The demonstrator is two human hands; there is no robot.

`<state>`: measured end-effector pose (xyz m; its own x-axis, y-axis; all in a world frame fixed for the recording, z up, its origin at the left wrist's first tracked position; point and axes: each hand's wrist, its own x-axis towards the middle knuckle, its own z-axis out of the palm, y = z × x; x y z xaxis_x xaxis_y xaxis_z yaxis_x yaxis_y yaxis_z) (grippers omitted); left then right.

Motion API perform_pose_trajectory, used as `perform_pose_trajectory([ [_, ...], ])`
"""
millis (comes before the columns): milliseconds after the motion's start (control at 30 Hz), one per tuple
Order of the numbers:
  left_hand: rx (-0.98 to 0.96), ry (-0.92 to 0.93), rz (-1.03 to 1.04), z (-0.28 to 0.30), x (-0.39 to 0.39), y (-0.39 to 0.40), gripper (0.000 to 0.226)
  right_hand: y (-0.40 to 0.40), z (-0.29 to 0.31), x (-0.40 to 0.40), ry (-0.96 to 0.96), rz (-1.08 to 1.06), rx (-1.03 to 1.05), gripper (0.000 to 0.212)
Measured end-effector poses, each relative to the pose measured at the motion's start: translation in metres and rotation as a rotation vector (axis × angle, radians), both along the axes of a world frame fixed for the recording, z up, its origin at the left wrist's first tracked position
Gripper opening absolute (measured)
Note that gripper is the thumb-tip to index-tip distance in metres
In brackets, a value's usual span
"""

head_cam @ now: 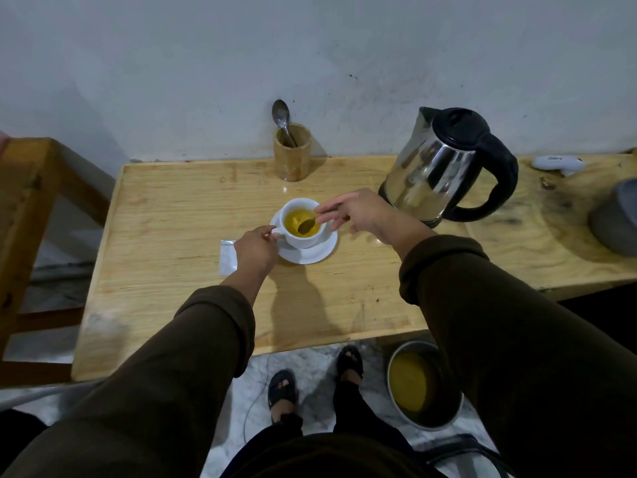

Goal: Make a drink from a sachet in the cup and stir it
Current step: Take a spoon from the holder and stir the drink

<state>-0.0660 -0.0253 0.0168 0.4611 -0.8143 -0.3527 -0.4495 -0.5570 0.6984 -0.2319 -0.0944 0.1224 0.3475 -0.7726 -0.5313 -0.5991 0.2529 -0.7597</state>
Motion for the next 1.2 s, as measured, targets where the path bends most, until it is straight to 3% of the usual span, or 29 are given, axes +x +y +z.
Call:
perform_pose_trajectory([
  [233,-0.011,0.064,0.042,-0.002,0.000,-0.001,0.033,0.007,0.010,-0.014,-0.157,-0.126,0.123,0.037],
  [533,-0.024,0.059,0.037,-0.004,-0.003,0.002,0.035,0.032,-0.012,-0.039,-0.136,-0.095,0.050,0.021],
  [733,-0.029,0.018,0.047,-0.008,-0.007,0.003,0.037,0.045,-0.032,-0.051,-0.244,-0.277,0.123,0.014],
  [867,-0.053,-0.058,0.071,-0.011,-0.014,0.003,0.036,0.046,-0.049,-0.059,-0.176,-0.315,0.148,0.025],
  [1033,-0.078,-0.098,0.098,-0.013,-0.018,0.004,0.035,0.039,-0.072,-0.063,-0.083,-0.436,0.130,0.009],
  [1200,-0.166,-0.014,0.091,-0.015,-0.024,0.012,0.042,0.030,-0.101,-0.060,0.081,-0.488,0.111,0.024],
])
